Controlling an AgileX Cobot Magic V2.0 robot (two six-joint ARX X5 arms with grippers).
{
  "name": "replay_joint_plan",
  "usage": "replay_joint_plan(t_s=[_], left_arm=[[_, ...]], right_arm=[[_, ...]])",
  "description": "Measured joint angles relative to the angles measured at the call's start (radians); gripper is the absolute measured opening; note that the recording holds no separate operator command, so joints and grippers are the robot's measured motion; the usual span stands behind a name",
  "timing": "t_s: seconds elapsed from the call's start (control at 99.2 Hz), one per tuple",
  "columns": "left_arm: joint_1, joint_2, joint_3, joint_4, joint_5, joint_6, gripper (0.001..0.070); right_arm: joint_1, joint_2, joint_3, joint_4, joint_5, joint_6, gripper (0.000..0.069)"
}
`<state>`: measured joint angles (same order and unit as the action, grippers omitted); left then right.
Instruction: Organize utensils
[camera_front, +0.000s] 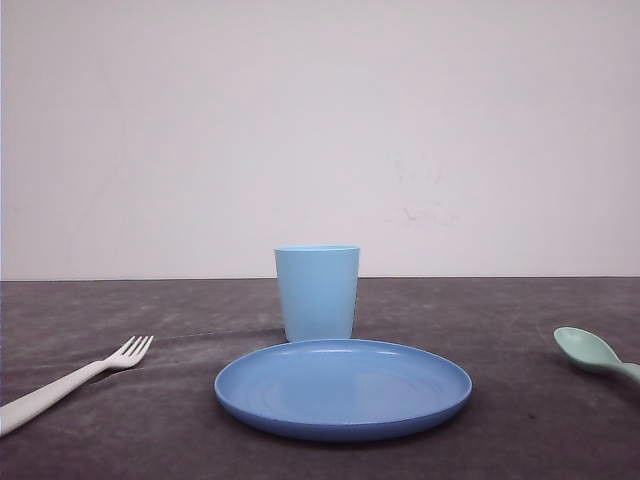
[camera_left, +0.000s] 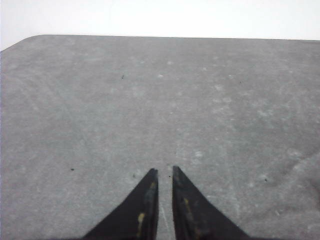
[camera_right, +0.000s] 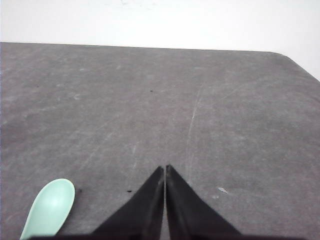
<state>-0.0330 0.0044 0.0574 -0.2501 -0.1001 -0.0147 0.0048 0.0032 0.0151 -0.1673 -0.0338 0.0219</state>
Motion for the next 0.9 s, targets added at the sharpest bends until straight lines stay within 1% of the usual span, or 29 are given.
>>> replay_joint_plan(t_s=[0.101, 0.171, 0.302, 0.433, 0.524, 0.625, 0.665, 0.786, 0.897], left_arm=[[0.000, 0.000, 0.000, 0.000, 0.000, -0.007, 0.0026], [0.000, 0.000, 0.000, 0.000, 0.000, -0.037, 0.0026], [0.000, 0.000, -0.001, 0.006, 0.000, -0.110, 0.0026], [0.000, 0.000, -0.005, 0.014, 0.000, -0.185, 0.0026], [0.000, 0.000, -0.005, 0.014, 0.001, -0.253, 0.0026], [0.000, 0.000, -0.005, 0.015, 0.003, -0.320, 0.0024], [0.000, 0.000, -0.005, 0.015, 0.012, -0.336, 0.0024], [0.000, 0.002, -0.004, 0.014, 0.072, -0.374, 0.0024], [0.000, 0.037, 0.031, -0.009, 0.090, -0.429, 0.0024]], right_arm=[[0.000, 0.000, 0.000, 0.001, -0.001, 0.002, 0.0004], [0.000, 0.000, 0.000, 0.003, -0.015, 0.017, 0.0004], [0.000, 0.000, 0.000, 0.005, -0.058, 0.098, 0.0004], [0.000, 0.000, 0.000, 0.008, -0.097, 0.219, 0.0004], [0.000, 0.000, 0.000, 0.019, -0.102, 0.297, 0.0004], [0.000, 0.000, 0.000, 0.057, -0.102, 0.349, 0.0004], [0.000, 0.000, 0.000, 0.068, -0.106, 0.366, 0.0004], [0.000, 0.003, 0.015, 0.050, -0.149, 0.433, 0.0004], [0.000, 0.051, 0.095, 0.019, -0.158, 0.472, 0.0004]])
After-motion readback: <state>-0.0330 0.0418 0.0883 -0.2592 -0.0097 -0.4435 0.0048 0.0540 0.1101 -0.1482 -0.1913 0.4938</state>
